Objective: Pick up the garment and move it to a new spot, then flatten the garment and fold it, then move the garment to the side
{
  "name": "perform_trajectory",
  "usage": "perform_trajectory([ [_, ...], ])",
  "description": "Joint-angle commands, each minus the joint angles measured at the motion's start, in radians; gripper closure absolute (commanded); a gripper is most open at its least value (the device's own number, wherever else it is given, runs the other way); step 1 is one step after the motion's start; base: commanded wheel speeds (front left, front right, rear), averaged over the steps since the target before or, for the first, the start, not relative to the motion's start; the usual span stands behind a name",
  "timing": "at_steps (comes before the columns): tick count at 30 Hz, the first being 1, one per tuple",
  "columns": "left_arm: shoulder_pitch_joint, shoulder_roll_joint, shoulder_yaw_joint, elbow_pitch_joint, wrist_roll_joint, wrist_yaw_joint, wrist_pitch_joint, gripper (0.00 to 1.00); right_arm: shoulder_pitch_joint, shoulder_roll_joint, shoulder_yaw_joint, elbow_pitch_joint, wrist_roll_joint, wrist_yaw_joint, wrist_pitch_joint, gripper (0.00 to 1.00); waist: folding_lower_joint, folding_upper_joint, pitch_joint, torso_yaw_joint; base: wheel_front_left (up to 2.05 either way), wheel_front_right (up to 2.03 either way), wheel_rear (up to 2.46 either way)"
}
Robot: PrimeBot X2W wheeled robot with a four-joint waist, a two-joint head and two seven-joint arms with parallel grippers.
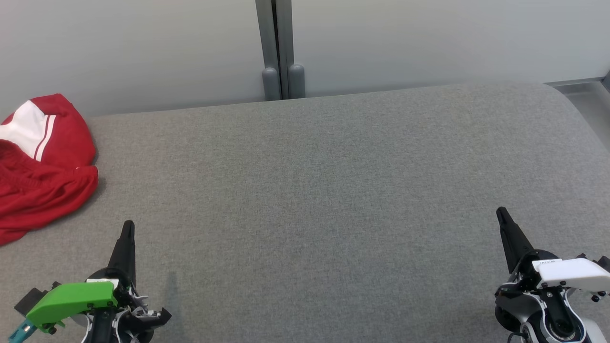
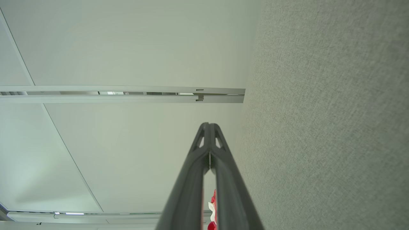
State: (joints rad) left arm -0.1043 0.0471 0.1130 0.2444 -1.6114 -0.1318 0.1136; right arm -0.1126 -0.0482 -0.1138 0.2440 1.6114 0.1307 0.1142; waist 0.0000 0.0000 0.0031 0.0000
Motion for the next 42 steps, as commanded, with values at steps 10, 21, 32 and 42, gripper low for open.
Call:
perform_trajectory([
  [10,-0.011,0.008,0.002,-0.001,-0.002,0.003,0.003,1.00,0.013,-0.005,-0.001,-0.002,0.002,0.000,0.002,1.00,0.0000,0.0000,0.000,0.000,0.00,0.00,0.00],
  [21,-0.011,0.008,0.002,-0.001,-0.002,0.003,0.003,1.00,0.013,-0.005,-0.001,-0.002,0.002,0.000,0.002,1.00,0.0000,0.0000,0.000,0.000,0.00,0.00,0.00],
  [32,-0.011,0.008,0.002,-0.001,-0.002,0.003,0.003,1.00,0.013,-0.005,-0.001,-0.002,0.002,0.000,0.002,1.00,0.0000,0.0000,0.000,0.000,0.00,0.00,0.00],
  [42,0.012,-0.004,-0.004,0.019,0.000,0.000,-0.002,1.00,0.007,0.006,0.003,0.020,-0.001,0.000,-0.002,1.00,0.0000,0.0000,0.000,0.000,0.00,0.00,0.00],
])
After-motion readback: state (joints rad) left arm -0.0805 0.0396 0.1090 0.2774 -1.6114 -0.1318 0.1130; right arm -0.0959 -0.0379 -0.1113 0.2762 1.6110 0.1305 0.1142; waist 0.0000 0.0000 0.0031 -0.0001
